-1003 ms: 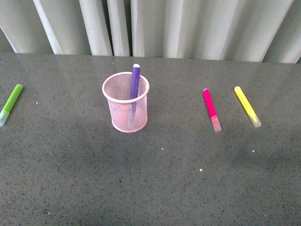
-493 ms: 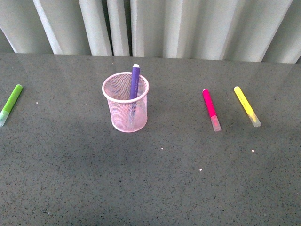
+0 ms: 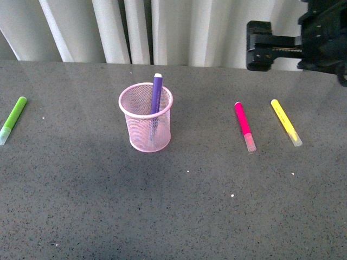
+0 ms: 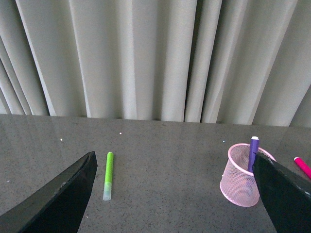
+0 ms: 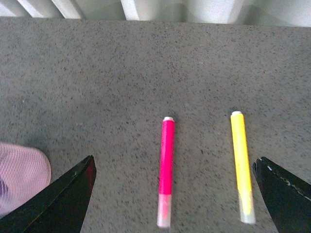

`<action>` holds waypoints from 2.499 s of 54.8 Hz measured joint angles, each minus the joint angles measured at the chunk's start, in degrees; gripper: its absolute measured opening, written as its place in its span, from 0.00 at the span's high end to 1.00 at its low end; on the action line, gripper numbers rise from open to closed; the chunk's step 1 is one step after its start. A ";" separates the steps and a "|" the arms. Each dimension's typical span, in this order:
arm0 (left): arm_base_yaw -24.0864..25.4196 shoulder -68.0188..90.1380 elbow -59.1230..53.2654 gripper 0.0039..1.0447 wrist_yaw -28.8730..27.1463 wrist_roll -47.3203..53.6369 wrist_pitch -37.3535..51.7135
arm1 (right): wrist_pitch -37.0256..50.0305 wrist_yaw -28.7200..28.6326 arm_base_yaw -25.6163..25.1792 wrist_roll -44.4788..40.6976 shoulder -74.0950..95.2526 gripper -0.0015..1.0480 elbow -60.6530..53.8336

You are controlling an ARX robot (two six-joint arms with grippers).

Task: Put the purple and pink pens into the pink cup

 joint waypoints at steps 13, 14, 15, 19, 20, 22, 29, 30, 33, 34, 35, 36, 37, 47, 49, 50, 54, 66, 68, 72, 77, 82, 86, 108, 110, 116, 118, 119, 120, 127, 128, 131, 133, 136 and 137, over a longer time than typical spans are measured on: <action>0.00 0.00 0.00 0.06 0.02 0.00 0.00 | -4.02 1.20 2.54 8.04 8.48 0.07 8.66; 0.00 0.00 0.00 0.06 0.02 0.00 0.00 | -4.52 1.01 2.84 8.46 9.33 0.07 9.57; 0.00 0.00 0.00 0.06 0.02 0.00 0.00 | -4.81 0.63 2.99 8.81 9.86 0.07 10.03; 0.00 0.00 0.00 0.06 0.02 0.00 0.00 | -6.25 0.74 3.41 9.70 12.55 0.07 12.04; 0.00 0.00 0.00 0.06 0.02 0.00 0.00 | -6.49 0.79 3.43 9.70 13.16 0.07 12.41; 0.00 0.00 0.00 0.06 0.00 0.00 0.00 | -6.93 0.92 3.43 9.66 13.99 0.07 12.90; 0.00 0.00 0.00 0.06 0.02 0.00 0.00 | -8.11 1.57 2.71 8.26 16.90 0.07 14.03; 0.00 0.00 0.00 0.06 0.00 0.00 0.00 | -8.26 1.62 2.40 7.82 17.46 0.07 14.25; 0.00 0.00 0.00 0.06 0.02 0.00 0.00 | -8.59 1.84 1.79 6.86 18.18 0.07 14.71; 0.00 0.00 0.00 0.06 0.02 0.00 0.00 | -8.79 2.03 1.55 6.56 18.45 0.07 14.97; 0.00 0.00 0.00 0.06 0.00 0.00 0.00 | -9.01 2.23 1.33 6.36 18.71 0.07 15.30; 0.00 0.00 0.00 0.06 0.00 0.00 0.00 | -9.20 2.27 1.11 6.03 18.93 0.07 15.61; 0.00 0.00 0.00 0.06 0.02 0.00 0.00 | -9.33 2.27 0.94 5.81 19.21 0.07 15.98; 0.00 0.00 0.00 0.06 0.02 0.00 0.00 | -9.97 1.70 0.09 4.92 21.49 0.07 18.58; 0.00 0.00 0.00 0.06 0.02 0.00 0.00 | -10.12 1.40 0.09 5.16 22.32 0.07 19.34; 0.00 0.00 0.00 0.06 0.02 0.00 0.00 | -10.40 1.14 0.09 5.33 22.69 0.07 19.82; 0.00 0.00 0.00 0.06 0.00 0.00 0.00 | -10.80 0.37 0.22 5.46 24.61 0.07 21.53; 0.00 0.00 0.00 0.06 0.02 0.00 0.00 | -12.09 0.24 0.76 6.03 28.35 0.07 24.30; 0.00 0.00 0.00 0.06 0.00 0.00 0.00 | -12.09 0.24 0.76 6.43 28.85 0.07 24.52; 0.00 0.00 0.00 0.06 0.00 0.00 0.00 | -12.22 -0.22 0.76 7.52 29.55 0.07 24.55; 0.00 0.00 0.00 0.06 0.02 0.00 0.00 | -12.22 -0.17 0.81 7.74 29.90 0.07 24.57; 0.00 0.00 0.00 0.06 0.02 0.00 0.00 | -12.31 -0.26 0.81 7.89 30.05 0.07 24.79; 0.00 0.00 0.00 0.06 0.02 0.00 0.00 | -12.57 -0.52 0.79 8.48 30.34 0.07 25.38; 0.00 0.00 0.00 0.06 0.02 0.00 0.00 | -14.23 -0.07 1.29 8.28 31.26 0.10 26.84; 0.00 0.00 0.00 0.06 0.00 0.00 0.00 | -14.38 0.74 1.38 8.17 31.52 0.18 27.04; 0.00 0.00 0.00 0.06 0.02 0.00 0.00 | -16.11 1.81 1.40 8.17 31.93 0.32 27.96; 0.00 0.00 0.00 0.06 0.02 0.00 0.00 | -16.63 1.86 1.46 8.22 32.09 0.37 28.28; 0.00 0.00 0.00 0.06 0.00 0.00 0.00 | -16.87 1.84 1.46 8.22 32.15 0.40 28.46; 0.00 0.00 0.00 0.06 0.02 0.00 0.00 | -16.94 1.84 1.46 8.20 32.15 0.42 28.52; 0.00 0.00 0.00 0.06 0.02 0.00 0.00 | -17.20 1.57 1.51 8.13 32.26 0.58 28.70; 0.00 0.00 0.00 0.06 0.02 0.00 0.00 | -17.20 1.53 1.51 8.13 32.26 0.60 28.70; 0.00 0.00 0.00 0.06 0.02 0.00 0.00 | -17.20 1.29 1.60 8.24 32.26 0.68 28.74; 0.00 0.00 0.00 0.06 0.02 0.00 0.00 | -17.22 1.16 1.66 8.37 32.26 0.73 28.79; 0.00 0.00 0.00 0.06 0.02 0.00 0.00 | -17.25 0.90 1.88 8.57 32.26 0.81 28.89; 0.00 0.00 0.00 0.06 0.02 0.00 0.00 | -17.25 0.63 2.03 8.63 32.26 0.86 28.96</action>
